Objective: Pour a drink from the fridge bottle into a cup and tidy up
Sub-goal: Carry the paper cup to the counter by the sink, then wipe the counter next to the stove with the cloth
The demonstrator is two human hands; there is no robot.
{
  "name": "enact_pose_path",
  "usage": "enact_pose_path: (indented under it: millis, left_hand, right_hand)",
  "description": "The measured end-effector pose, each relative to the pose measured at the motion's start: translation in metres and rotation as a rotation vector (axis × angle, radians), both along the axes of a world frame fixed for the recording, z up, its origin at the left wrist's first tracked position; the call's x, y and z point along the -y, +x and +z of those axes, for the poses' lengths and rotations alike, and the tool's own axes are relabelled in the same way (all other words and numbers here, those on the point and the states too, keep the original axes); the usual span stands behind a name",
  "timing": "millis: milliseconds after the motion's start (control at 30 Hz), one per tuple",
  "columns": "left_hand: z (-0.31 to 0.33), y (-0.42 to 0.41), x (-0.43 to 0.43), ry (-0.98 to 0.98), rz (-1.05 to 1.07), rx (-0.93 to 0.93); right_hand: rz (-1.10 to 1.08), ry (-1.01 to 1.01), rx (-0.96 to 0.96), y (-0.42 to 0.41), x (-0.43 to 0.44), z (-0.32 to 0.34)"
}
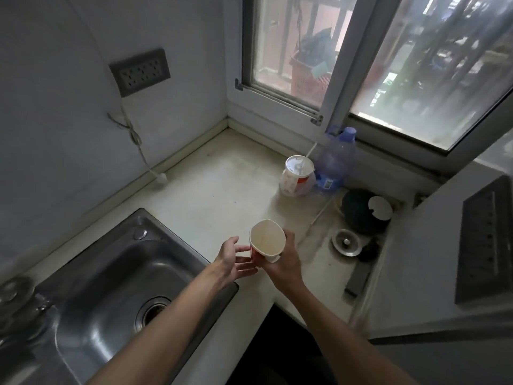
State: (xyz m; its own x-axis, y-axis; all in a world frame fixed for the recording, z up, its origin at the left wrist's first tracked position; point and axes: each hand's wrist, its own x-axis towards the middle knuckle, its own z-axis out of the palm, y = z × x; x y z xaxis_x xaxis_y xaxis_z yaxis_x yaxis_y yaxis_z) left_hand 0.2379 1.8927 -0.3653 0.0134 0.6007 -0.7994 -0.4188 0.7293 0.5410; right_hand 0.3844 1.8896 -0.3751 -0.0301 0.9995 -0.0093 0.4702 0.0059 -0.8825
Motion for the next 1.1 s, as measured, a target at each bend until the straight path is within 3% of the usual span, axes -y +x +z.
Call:
enact_pose_path:
  millis: [667,833,1000,1100]
  left_hand:
    - [0.002,-0.004,-0.008,0.031,-0.010,-0.044]
    - [0.018,-0.015,-0.016,0.083,-0.116,-0.336]
    - [0.067,-0.025,-0.033,0.382,-0.412,-0.967]
    - [0.108,-0.027,-0.042,0.496,-0.495,-1.215]
  right_hand:
    - [0.052,-0.074,0.005,0.000,-0.002,-0.011]
    - [0.093,-0.124,0.117,0.011,-0.008,0.013]
    - [0.050,-0.063,0.282,0.014,-0.038,0.066]
    - [0.108,0.026,0.386,0.005,-0.060,0.109]
